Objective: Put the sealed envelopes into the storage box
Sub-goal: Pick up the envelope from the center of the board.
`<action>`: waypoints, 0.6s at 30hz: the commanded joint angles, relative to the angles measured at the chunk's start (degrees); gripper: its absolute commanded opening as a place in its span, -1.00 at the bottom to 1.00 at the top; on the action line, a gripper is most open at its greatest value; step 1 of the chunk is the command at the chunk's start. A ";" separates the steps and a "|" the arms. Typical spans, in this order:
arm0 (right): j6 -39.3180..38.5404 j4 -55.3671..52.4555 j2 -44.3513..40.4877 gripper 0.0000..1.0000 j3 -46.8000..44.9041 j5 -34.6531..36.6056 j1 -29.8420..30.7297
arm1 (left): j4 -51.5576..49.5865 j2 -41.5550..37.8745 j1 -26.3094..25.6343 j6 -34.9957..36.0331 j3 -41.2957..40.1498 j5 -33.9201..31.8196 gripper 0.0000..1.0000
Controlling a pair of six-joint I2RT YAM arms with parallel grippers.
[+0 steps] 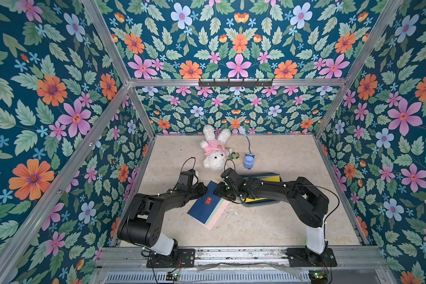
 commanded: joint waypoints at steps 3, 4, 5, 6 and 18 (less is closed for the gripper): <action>0.06 -0.95 0.00 -0.07 -1.45 0.66 0.21 | -5.76 0.48 -0.03 1.09 -0.44 -1.86 -0.67; -0.02 -1.14 -0.07 -0.07 -1.54 0.90 0.36 | -5.76 0.52 -0.01 1.05 -0.43 -1.91 -0.67; -0.11 -1.19 0.09 -0.07 -1.50 1.09 0.49 | -5.76 0.51 -0.03 1.05 -0.44 -1.95 -0.67; -0.11 -1.17 0.25 -0.07 -1.55 1.02 0.58 | -5.76 0.61 -0.04 1.11 -0.44 -1.92 -0.67; -0.02 -1.02 0.91 -0.07 1.41 -0.68 0.59 | -5.85 0.73 -0.07 1.14 -0.44 -1.87 -0.67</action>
